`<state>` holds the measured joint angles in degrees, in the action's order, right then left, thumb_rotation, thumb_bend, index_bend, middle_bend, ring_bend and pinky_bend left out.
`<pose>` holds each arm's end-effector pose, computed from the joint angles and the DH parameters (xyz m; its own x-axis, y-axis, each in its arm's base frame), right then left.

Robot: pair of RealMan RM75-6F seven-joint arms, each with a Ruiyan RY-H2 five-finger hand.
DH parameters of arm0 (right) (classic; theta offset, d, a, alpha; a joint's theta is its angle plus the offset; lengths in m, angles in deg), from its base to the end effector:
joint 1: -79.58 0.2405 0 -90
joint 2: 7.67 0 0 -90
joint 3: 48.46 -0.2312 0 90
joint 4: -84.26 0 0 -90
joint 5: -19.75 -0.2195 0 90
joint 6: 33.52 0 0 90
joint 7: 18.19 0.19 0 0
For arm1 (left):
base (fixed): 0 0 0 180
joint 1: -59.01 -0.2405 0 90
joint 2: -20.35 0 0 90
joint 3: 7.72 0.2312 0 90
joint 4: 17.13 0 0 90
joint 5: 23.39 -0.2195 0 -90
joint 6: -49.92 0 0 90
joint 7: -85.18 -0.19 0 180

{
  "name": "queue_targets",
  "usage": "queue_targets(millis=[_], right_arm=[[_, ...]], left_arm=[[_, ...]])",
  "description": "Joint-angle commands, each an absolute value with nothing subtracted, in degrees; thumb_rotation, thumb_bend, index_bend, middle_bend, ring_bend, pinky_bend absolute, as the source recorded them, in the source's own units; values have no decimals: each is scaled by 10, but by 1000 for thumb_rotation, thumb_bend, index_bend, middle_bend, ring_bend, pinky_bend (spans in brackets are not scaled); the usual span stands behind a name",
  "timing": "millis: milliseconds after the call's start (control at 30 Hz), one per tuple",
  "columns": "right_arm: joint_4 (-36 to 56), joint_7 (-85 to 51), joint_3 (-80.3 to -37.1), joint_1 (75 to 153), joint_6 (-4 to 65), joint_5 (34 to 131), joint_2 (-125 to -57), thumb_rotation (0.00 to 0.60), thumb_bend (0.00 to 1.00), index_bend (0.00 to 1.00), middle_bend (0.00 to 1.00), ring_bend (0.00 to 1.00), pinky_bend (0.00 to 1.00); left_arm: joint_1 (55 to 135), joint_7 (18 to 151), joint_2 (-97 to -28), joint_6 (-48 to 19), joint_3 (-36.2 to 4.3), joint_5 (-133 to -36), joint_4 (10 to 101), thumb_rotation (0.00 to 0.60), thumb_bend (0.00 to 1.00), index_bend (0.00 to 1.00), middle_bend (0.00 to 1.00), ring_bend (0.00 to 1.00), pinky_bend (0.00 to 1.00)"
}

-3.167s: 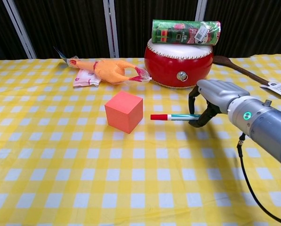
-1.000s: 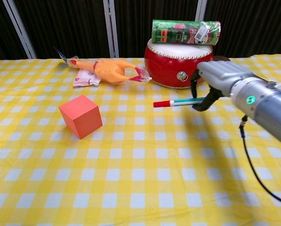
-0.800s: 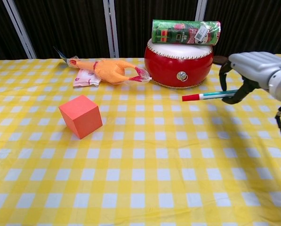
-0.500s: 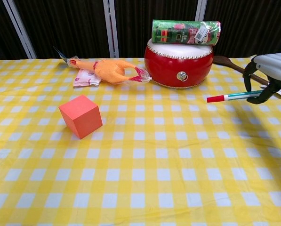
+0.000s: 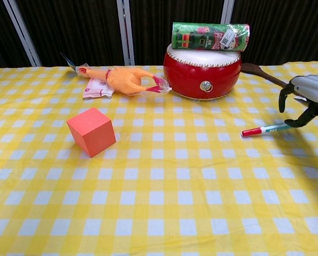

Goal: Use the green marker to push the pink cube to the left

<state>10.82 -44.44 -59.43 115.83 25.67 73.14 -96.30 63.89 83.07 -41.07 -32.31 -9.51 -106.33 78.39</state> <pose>-0.2321 -0.3947 0.0045 0.5422 -0.2036 0.8152 -0.8366 -0.0402 0.5464 -0.2998 0.2207 0.1398 0.4157 0.0726 0.9066 0.9071 0.0390 -0.4191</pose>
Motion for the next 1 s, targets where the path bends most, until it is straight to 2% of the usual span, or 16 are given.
queue_targets(millis=[33,133,400,600,733,867,1000], right_arm=[[97,-452,-590,1156,257,730,-961,600,406,279,203,5,39],[78,-471,-588,1153,263,723,-954,600,407,187,174,0,36],[-27,-485,-577,1123,321,750,-896,600,406,181,131,0,20],[-147,-452,-531,1058,397,835,-803,600,406,116,70,0,0],[-196,-412,-493,1008,440,886,-748,600,407,27,21,0,0],[-199,-355,-458,962,478,943,-712,600,405,0,0,0,0],[-160,-307,-438,925,519,993,-711,600,405,0,0,0,0]], left_arm=[[638,831,-411,-324,-95,-1064,784,600,28,0,0,0,0],[638,830,-411,-326,-95,-1063,783,600,28,0,0,0,0],[635,836,-412,-335,-97,-1066,779,600,29,0,0,0,0],[628,837,-414,-351,-97,-1074,772,600,28,0,0,0,0],[624,835,-419,-367,-95,-1088,765,600,27,0,0,0,0],[618,829,-426,-380,-94,-1094,759,600,27,0,0,0,0],[612,820,-432,-395,-95,-1096,753,600,25,0,0,0,0]])
